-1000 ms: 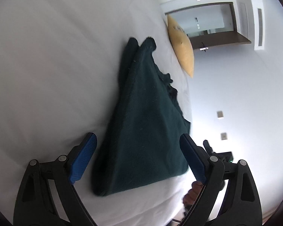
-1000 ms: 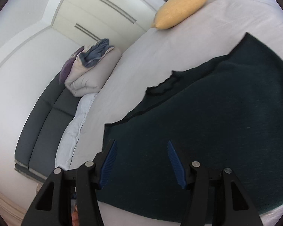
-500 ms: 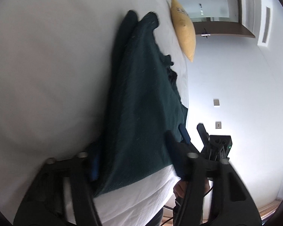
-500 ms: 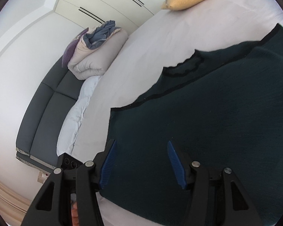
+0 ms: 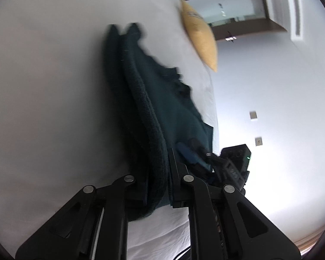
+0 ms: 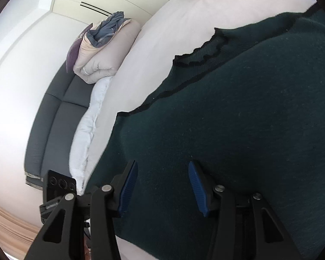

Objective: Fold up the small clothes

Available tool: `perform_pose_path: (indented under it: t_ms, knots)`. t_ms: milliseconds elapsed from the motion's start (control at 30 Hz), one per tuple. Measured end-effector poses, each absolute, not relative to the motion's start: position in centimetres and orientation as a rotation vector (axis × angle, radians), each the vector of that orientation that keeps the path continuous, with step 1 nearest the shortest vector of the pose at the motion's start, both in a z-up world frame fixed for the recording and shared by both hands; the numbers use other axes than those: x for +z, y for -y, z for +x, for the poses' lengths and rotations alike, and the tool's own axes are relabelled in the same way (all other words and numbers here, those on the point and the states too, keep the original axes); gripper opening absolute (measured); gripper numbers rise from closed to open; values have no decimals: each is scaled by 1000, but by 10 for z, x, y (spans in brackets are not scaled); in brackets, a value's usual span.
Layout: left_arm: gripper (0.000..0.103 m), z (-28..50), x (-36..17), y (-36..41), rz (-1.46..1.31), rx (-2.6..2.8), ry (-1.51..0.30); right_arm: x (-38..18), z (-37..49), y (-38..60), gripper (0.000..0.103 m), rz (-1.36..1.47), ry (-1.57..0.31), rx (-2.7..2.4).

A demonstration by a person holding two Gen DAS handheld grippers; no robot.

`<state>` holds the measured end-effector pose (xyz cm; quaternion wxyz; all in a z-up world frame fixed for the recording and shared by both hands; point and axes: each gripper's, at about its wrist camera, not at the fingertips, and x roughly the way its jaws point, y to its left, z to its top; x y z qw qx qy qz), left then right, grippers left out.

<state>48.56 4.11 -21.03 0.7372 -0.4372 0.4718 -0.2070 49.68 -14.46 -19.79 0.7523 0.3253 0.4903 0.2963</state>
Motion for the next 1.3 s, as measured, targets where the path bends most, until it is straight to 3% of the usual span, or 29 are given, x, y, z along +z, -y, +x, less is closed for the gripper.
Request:
perform_pose_path:
  t_ms: [167, 367, 733, 900, 967, 1033, 1300]
  knots:
    - [11, 502, -172, 28, -786, -505, -1012, -188, 507, 178, 61, 827, -1032, 692]
    - [11, 512, -196, 100, -664, -548, -1105, -174, 522, 223, 66, 873, -984, 689]
    - [11, 508, -204, 120, -578, -531, -1128, -178, 533, 196, 69, 766, -1060, 687]
    - [11, 501, -198, 124, -566, -526, -1119, -177, 551, 174, 50, 696, -1098, 650]
    - [11, 499, -195, 124, -557, -525, -1117, -185, 562, 172, 30, 717, -1118, 643]
    - [11, 498, -193, 123, -556, -527, -1119, -190, 567, 175, 18, 731, -1112, 618]
    - [11, 511, -175, 127, -536, -578, -1111, -168, 565, 203, 13, 631, -1029, 577]
